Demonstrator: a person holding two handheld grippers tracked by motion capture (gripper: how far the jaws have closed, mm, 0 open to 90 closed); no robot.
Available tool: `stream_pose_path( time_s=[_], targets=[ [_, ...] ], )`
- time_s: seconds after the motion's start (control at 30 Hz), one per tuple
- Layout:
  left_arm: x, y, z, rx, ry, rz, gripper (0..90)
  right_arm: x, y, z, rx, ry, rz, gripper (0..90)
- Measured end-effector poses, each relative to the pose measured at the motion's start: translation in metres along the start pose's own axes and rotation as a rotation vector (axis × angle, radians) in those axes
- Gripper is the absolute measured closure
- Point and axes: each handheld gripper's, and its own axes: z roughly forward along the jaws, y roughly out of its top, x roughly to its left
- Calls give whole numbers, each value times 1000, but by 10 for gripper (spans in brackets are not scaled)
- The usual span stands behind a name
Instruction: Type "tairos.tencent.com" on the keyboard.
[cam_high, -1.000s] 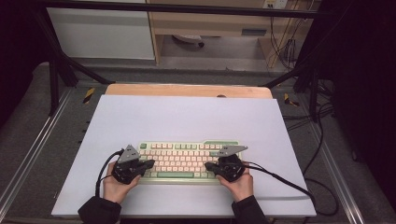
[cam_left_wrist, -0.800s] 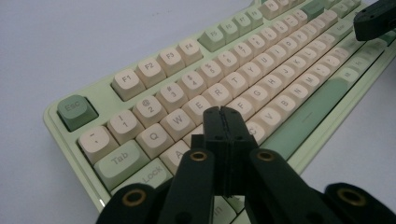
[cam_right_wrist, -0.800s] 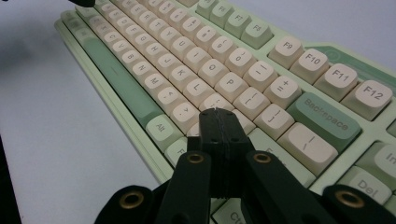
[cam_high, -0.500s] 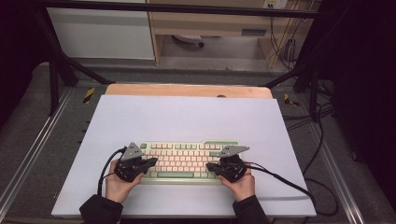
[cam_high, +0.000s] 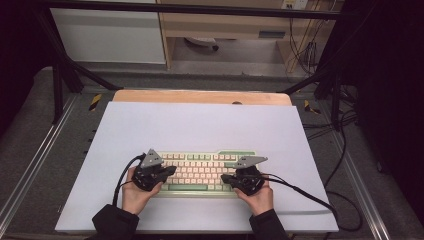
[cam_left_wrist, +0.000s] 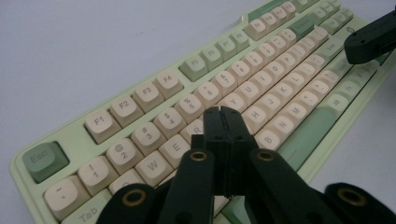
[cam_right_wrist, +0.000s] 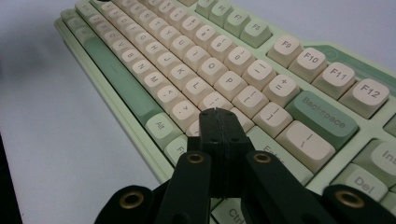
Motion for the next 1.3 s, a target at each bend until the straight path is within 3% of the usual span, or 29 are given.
stream_pose_path(
  time_s=[0.73, 1.3],
  targets=[
    [-4, 8, 33, 29, 16, -4, 900, -1, 0, 0, 3, 0, -3, 900],
    [-4, 5, 40, 37, 21, 1, 900, -1, 0, 0, 0, 0, 0, 900]
  ],
)
